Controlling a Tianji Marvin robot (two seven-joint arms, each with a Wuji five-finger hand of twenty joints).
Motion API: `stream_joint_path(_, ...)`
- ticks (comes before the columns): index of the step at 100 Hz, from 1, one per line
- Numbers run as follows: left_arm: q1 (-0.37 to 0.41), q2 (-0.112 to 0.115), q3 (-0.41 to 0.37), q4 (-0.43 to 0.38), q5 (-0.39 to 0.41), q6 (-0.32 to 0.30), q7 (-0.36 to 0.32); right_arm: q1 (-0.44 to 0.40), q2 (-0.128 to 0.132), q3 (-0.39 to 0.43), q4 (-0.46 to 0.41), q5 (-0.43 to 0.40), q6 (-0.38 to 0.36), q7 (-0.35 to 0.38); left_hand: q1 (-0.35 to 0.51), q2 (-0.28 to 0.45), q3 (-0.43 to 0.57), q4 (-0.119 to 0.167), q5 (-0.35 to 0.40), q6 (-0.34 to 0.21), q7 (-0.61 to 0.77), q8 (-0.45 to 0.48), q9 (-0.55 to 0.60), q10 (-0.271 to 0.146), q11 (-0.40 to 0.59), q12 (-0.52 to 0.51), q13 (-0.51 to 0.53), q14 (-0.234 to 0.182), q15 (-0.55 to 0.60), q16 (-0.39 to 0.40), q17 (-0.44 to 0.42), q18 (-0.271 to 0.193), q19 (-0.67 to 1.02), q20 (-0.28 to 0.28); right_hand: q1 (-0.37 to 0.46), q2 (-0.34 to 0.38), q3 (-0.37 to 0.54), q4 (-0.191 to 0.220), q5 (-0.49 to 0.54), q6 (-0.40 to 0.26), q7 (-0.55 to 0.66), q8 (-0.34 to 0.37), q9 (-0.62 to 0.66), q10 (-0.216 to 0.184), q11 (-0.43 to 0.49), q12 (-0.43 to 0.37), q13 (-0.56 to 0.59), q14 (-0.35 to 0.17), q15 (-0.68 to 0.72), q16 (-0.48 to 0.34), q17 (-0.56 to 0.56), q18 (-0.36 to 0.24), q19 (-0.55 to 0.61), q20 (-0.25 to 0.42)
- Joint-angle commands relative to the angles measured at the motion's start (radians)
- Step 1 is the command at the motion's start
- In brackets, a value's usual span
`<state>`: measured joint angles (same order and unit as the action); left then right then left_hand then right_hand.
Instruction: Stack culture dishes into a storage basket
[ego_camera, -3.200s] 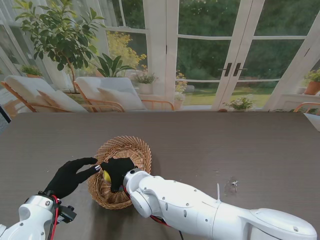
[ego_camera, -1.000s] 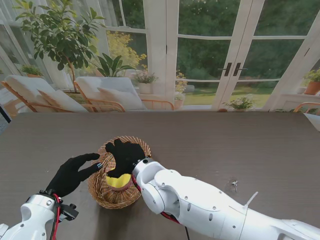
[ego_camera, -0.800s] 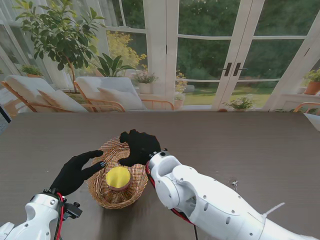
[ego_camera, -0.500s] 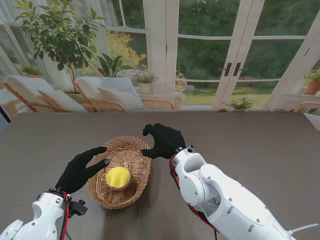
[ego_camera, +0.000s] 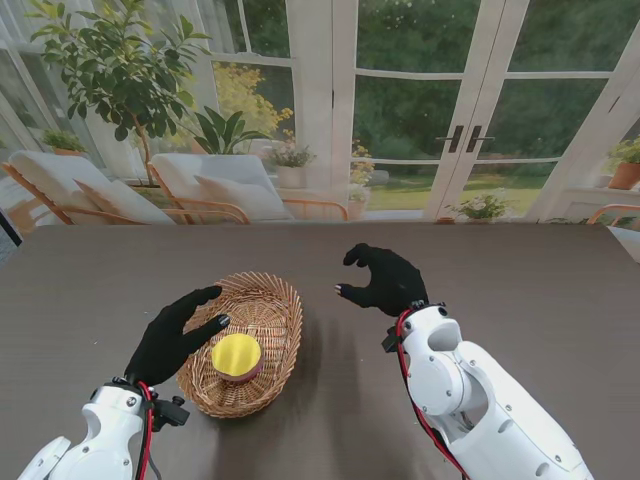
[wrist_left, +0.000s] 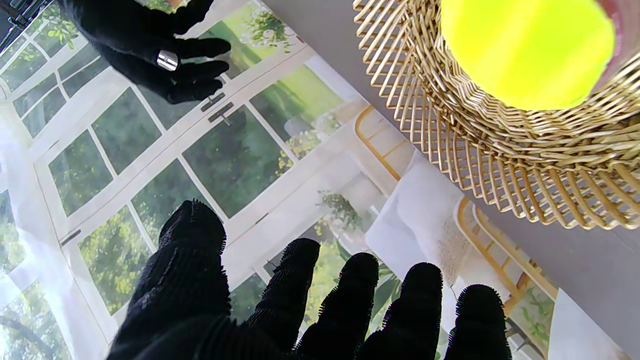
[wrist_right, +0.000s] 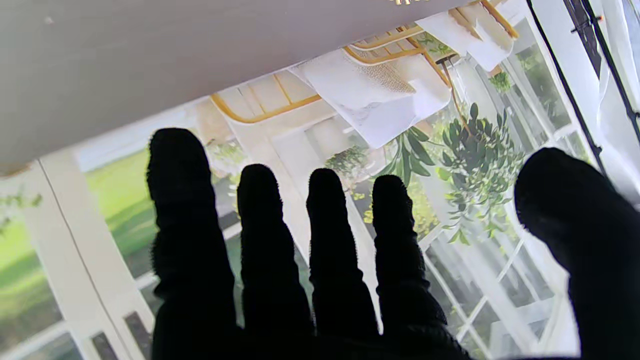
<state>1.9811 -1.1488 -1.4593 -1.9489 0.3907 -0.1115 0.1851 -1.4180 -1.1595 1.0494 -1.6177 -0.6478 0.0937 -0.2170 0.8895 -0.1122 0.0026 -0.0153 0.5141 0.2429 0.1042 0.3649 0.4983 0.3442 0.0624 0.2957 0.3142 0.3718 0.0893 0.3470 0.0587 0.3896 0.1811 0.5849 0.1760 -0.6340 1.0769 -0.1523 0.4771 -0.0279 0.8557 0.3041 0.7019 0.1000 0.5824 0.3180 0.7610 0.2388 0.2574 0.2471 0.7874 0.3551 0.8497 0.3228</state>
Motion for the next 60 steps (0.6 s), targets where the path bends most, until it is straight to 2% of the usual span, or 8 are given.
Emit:
stream_joint_path(1,-0.004,-0.009,0.009,0.006,0.004,-0.006,-0.008,-0.013,0.002,0.014,0.038,0.015,-0.024,0.003,-0.018,0.019,-0.019,0.005,-0.024,-0.026,-0.014,-0.008,-0.025,-0.021,-0.009,-0.014,-0.044,-0.014,-0.022,-0.008,-0.021,-0.008,-0.015,-0.002,0.013,0.002,0.044,0.026,0.014,-0.004,0.001,0.014,0.012,-0.032,-0.011,-0.007,0.032,-0.022,0.005,0.001,-0.346,-0.034,0.051,-0.024)
stream_joint_path(11,-0.02,-0.014,0.026,0.026,0.005,-0.023,0.018,-0.019,-0.003,0.047,0.082,0.046,-0.077,-0.023,-0.019,0.015,-0.018,0.006,-0.031,-0.027,-0.016,-0.01,-0.028,-0.022,-0.009,-0.014,-0.045,-0.014,-0.022,-0.009,-0.022,-0.008,-0.015,-0.002,0.016,0.009,0.05,0.026,0.021,0.006,0.0,0.016,0.012,-0.028,-0.01,-0.005,0.031,-0.02,0.005,0.001,-0.346,-0.033,0.057,-0.027)
stream_joint_path(21,-0.034,-0.016,0.039,0.042,0.003,-0.03,0.032,-0.057,0.001,0.101,0.067,0.084,-0.128,-0.001,-0.019,0.013,-0.017,0.006,-0.033,-0.026,-0.015,-0.011,-0.029,-0.022,-0.009,-0.015,-0.047,-0.014,-0.023,-0.009,-0.024,-0.007,-0.016,-0.003,0.023,0.007,0.055,0.026,0.027,0.009,-0.001,0.016,0.02,-0.025,-0.01,-0.004,0.036,-0.02,0.008,0.002,-0.346,-0.031,0.061,-0.03)
stream_joint_path(37,-0.046,-0.017,0.053,0.054,0.005,-0.034,0.039,-0.078,0.003,0.152,0.095,0.164,-0.231,0.031,-0.021,0.014,-0.017,0.007,-0.041,-0.027,-0.016,-0.013,-0.034,-0.025,-0.01,-0.016,-0.05,-0.014,-0.023,-0.01,-0.026,-0.007,-0.016,-0.003,0.031,0.0,0.068,0.026,0.032,0.011,-0.004,0.017,0.015,-0.022,-0.021,-0.008,0.028,-0.016,0.003,-0.001,-0.355,-0.03,0.059,-0.037)
stream_joint_path(60,-0.051,-0.017,0.063,0.06,0.006,-0.034,0.039,-0.093,-0.001,0.181,0.115,0.205,-0.266,0.028,-0.021,0.014,-0.016,0.007,-0.04,-0.026,-0.015,-0.014,-0.036,-0.022,-0.01,-0.017,-0.052,-0.014,-0.023,-0.011,-0.028,-0.009,-0.017,-0.003,0.038,-0.006,0.076,0.021,0.041,0.015,-0.012,0.016,0.011,-0.018,-0.027,-0.009,0.015,-0.007,-0.001,-0.002,-0.372,-0.025,0.051,-0.046)
